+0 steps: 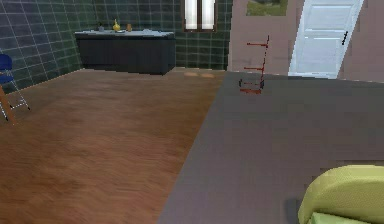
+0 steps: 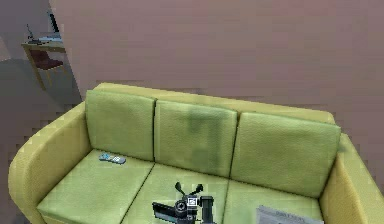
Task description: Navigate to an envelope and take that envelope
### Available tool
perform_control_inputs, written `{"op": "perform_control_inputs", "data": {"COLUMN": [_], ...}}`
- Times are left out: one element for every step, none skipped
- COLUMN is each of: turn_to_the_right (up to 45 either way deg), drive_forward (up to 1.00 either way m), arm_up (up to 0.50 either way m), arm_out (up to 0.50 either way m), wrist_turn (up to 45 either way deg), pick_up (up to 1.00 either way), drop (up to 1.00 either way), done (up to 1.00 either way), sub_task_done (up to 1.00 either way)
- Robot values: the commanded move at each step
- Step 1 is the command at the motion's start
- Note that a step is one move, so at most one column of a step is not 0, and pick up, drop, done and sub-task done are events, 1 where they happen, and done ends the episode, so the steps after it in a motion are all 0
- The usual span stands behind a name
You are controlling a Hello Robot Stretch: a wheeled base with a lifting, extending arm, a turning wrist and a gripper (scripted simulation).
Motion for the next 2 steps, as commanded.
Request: {"op": "perform_control_inputs", "data": {"turn_to_the_right": [0.0, 0.0], "drive_forward": [0.00, 0.00], "arm_up": [-0.30, 0.00], "arm_out": [0.00, 0.00], "wrist_turn": [0.0, 0.0], "pick_up": [0.00, 1.00], "drop": [0.00, 0.00], "done": [0.00, 0.00], "sub_task_done": [0.00, 0.00]}}
